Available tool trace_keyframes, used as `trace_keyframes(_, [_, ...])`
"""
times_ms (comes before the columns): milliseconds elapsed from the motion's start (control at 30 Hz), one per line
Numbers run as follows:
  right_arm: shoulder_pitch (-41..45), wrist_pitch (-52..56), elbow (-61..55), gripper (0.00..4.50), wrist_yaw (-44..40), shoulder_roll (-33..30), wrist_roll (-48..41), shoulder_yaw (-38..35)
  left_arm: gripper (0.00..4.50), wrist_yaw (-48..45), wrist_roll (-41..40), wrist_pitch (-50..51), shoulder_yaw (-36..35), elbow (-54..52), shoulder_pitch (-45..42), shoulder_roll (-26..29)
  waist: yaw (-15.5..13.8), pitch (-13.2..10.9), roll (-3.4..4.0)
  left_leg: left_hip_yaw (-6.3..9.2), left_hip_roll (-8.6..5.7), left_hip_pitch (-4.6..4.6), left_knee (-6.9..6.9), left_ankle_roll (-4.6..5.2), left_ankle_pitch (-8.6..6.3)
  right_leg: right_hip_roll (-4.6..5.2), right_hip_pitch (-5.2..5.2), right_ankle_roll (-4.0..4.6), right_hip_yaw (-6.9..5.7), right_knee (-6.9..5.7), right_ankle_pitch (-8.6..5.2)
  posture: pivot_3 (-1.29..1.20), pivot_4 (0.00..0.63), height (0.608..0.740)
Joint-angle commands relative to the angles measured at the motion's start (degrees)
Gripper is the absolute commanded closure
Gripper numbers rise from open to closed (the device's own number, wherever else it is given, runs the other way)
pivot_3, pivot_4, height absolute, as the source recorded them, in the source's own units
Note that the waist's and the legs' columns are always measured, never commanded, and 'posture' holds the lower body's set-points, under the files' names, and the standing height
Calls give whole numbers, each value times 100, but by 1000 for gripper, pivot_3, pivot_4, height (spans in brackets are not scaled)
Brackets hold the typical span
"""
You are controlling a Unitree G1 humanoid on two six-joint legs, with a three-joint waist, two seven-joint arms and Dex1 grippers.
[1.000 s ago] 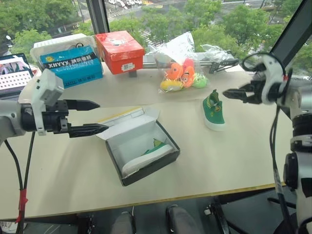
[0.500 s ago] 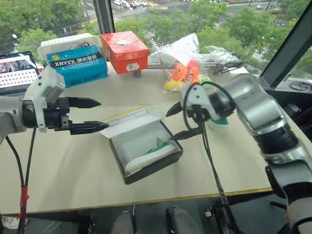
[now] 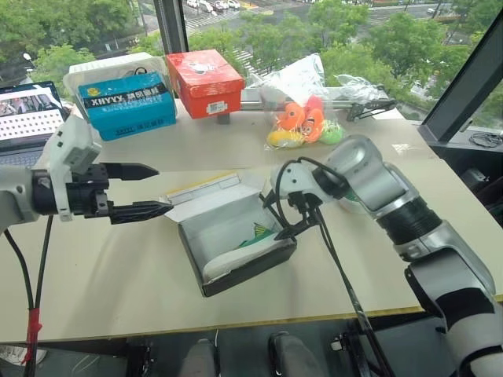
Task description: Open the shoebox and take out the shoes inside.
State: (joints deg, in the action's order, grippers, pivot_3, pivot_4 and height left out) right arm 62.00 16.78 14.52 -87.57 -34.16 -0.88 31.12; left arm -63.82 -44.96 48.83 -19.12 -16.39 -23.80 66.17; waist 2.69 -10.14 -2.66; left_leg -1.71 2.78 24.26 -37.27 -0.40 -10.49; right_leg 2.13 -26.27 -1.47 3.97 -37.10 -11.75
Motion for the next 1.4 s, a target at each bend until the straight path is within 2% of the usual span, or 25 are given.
trace_keyframes(33, [-25,-124,-101,23,-38,-29,226,22,0,11,-54,-6,-230,-145,-31,142,-2,0,0,0,0,0,0,0,0,0,0,0,0,0,0,0,150,740])
trace_keyframes(433, [-279,-48,-365,23,-165,-85,506,216,0,20,-59,-17,-177,-112,-103,171,-5,1,-2,0,0,-9,0,0,0,0,8,-1,0,0,-1,0,150,740])
trace_keyframes(633, [-167,316,-706,23,-489,-140,88,95,0,44,-69,-2,-221,-136,-74,176,-4,1,-2,0,0,-8,0,0,0,0,7,-1,0,0,-1,0,150,740])
trace_keyframes(1400, [82,390,-802,23,-493,-449,-799,568,0,74,-109,56,-466,-242,127,255,-4,1,-2,0,0,-7,1,0,0,0,5,0,0,0,-1,0,150,740])
